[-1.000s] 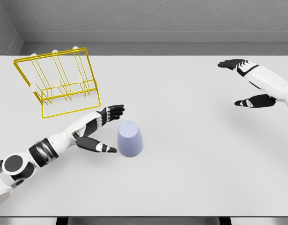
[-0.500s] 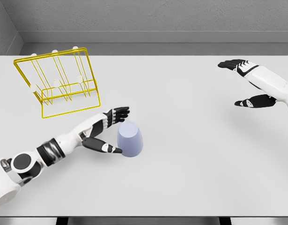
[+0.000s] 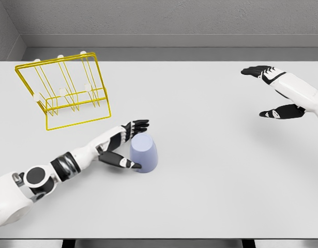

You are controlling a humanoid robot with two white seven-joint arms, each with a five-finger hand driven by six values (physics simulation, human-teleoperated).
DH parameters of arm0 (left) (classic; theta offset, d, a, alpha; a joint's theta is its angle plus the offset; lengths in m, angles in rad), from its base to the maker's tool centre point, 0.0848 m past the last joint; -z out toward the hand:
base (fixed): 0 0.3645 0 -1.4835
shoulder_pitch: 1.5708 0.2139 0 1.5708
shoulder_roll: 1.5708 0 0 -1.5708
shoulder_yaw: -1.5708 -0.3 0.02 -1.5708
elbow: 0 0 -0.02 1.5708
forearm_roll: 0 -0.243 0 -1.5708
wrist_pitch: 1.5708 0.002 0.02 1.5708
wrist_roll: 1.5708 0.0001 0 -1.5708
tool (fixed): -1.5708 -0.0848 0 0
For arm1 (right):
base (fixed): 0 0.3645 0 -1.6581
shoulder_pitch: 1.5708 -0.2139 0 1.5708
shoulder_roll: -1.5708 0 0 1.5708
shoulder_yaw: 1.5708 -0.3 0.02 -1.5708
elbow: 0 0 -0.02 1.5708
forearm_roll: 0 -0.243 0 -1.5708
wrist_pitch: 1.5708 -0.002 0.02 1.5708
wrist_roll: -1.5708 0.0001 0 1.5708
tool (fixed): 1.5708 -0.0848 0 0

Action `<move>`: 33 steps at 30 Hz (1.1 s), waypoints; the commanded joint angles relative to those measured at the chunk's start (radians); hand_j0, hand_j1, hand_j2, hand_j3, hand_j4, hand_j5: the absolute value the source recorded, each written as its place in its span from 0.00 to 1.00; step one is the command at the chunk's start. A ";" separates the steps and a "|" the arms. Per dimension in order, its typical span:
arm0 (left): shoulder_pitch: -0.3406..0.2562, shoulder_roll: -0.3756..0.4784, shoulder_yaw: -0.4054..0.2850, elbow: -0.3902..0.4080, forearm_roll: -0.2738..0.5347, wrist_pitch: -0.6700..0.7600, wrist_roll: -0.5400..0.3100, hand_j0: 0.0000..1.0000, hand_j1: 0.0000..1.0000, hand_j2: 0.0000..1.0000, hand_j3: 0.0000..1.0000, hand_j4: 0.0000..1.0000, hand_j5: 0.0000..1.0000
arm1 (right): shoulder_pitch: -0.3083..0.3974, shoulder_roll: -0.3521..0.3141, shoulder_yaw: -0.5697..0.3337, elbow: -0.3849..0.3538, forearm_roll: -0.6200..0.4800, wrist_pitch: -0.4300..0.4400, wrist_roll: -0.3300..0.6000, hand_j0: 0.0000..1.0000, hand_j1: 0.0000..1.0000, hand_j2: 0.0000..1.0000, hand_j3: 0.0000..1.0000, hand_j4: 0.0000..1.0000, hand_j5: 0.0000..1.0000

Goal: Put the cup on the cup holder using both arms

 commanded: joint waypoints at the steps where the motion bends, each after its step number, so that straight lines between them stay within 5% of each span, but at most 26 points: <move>1: 0.000 -0.013 -0.004 0.003 -0.003 0.010 0.002 1.00 1.00 1.00 1.00 1.00 1.00 | 0.000 -0.001 -0.001 0.000 -0.008 0.003 -0.001 1.00 1.00 1.00 1.00 1.00 1.00; 12: -0.018 -0.038 -0.026 0.002 -0.001 0.008 0.002 0.98 0.98 0.98 0.98 0.98 0.98 | 0.000 -0.001 0.001 0.000 -0.008 0.003 -0.001 1.00 1.00 1.00 1.00 1.00 1.00; 16: -0.020 -0.038 -0.024 0.003 0.015 -0.001 0.002 0.70 0.70 0.70 0.70 0.70 0.70 | 0.000 -0.001 -0.001 0.001 -0.008 0.003 -0.001 1.00 1.00 1.00 1.00 1.00 1.00; 20: -0.018 -0.038 -0.024 0.003 0.017 -0.003 0.002 0.62 0.62 0.62 0.62 0.62 0.62 | 0.000 -0.001 0.001 0.003 -0.008 0.003 -0.001 1.00 1.00 1.00 1.00 1.00 1.00; 33: -0.018 0.007 0.000 -0.040 0.035 -0.036 0.004 0.63 0.63 0.63 0.63 0.63 0.63 | 0.000 -0.001 -0.001 0.003 -0.008 0.003 -0.001 1.00 1.00 1.00 1.00 1.00 1.00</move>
